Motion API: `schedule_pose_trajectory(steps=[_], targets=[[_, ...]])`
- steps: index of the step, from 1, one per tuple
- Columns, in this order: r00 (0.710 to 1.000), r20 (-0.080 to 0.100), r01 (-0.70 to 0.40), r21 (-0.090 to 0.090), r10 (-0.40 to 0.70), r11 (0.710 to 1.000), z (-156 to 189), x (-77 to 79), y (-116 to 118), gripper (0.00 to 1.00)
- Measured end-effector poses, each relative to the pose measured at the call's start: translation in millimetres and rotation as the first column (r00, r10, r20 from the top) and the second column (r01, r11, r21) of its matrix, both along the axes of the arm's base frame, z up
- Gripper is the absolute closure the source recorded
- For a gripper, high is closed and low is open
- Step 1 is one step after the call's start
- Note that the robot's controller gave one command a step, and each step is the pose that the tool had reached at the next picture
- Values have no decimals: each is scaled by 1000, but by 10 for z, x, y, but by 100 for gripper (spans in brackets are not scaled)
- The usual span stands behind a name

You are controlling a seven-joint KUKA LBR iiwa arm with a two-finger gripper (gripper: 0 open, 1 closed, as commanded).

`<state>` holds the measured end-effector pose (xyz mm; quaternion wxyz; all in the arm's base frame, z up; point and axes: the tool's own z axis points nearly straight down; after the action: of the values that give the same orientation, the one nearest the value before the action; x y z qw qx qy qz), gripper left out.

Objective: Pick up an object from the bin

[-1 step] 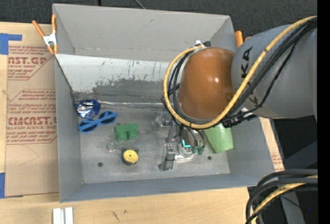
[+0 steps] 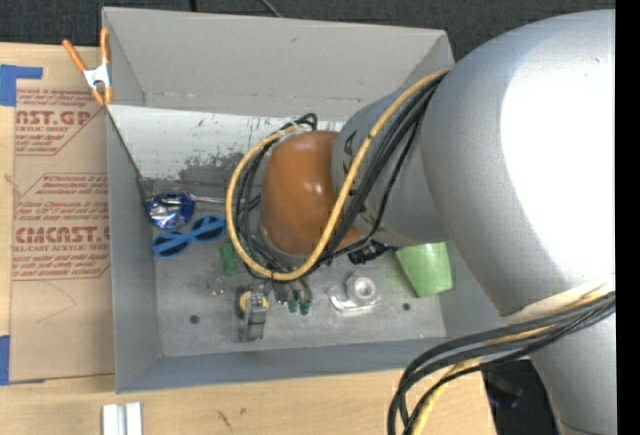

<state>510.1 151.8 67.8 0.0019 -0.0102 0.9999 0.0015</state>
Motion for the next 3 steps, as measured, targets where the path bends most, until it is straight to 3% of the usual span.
schedule_pose_trajectory(steps=[1, 2, 3], targets=[[960, 4, -279, -2, 279, 960, 38, 30, -349, 0], [889, 1, -458, -2, 458, 889, 62, 103, 82, 0], [890, -2, -457, -2, 457, 890, 53, 95, 75, 100]])
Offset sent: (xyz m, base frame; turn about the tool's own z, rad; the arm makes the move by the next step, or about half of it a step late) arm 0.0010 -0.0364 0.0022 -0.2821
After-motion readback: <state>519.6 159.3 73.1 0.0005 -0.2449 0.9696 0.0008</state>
